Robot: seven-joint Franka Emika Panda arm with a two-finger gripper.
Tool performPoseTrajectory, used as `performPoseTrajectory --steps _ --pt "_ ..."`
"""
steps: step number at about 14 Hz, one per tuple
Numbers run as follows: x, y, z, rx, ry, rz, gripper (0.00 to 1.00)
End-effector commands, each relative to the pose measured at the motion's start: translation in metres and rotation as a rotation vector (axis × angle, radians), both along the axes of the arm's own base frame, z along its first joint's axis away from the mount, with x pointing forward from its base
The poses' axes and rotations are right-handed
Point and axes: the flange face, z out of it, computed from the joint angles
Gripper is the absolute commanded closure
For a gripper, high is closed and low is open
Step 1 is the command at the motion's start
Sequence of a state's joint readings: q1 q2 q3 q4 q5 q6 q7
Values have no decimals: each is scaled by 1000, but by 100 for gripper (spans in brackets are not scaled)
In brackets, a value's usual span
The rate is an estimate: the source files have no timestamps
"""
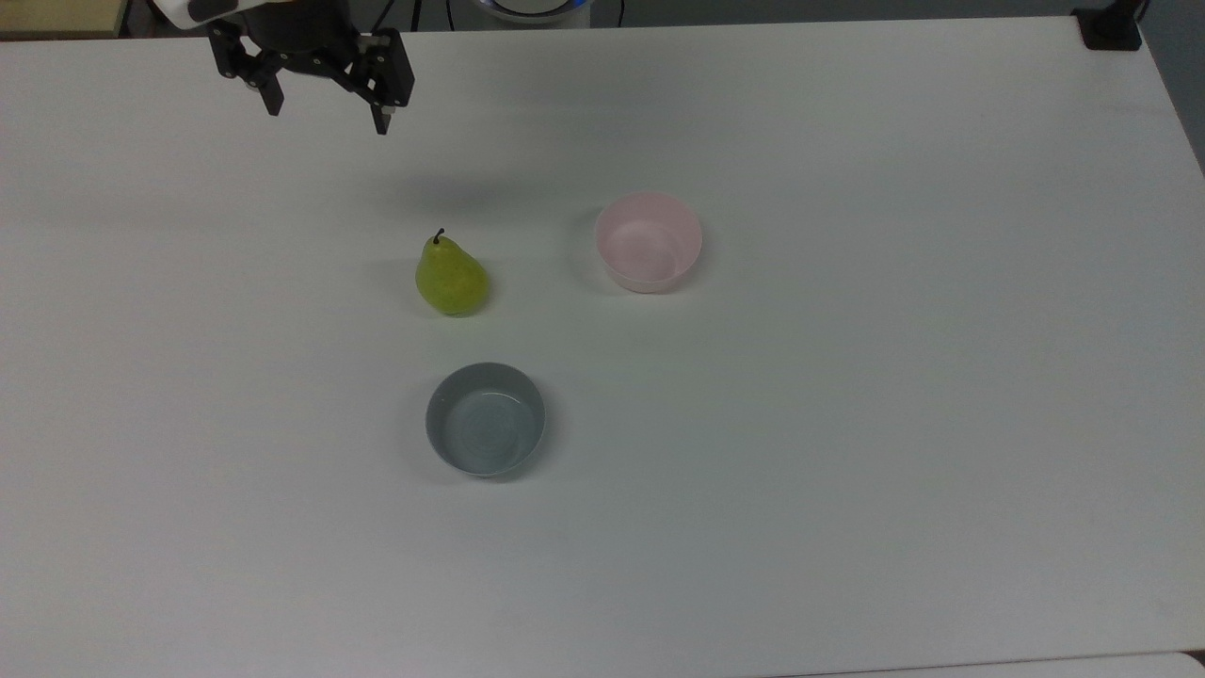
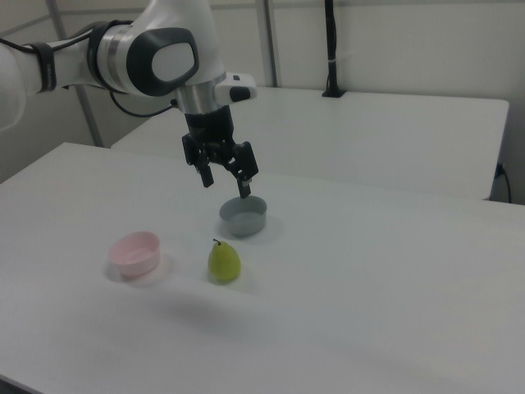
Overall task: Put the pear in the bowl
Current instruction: 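Move the open gripper over the yellow-green pear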
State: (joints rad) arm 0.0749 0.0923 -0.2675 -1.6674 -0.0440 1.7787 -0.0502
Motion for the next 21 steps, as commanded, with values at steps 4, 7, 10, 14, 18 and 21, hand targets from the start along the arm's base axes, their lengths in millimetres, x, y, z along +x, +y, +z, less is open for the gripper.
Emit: performPoseTrajectory --steps 4,7,10,14,18,21 --pt "-4 -1 6 15 12 7 0" --pt "-4 -10 4 7 14 -5 0" --pt "3 -3 -4 2 30 6 0" --pt "10 9 -16 9 43 38 0" --pt "25 34 -51 0 86 114 0" --pt "40 61 -100 -20 72 162 0"
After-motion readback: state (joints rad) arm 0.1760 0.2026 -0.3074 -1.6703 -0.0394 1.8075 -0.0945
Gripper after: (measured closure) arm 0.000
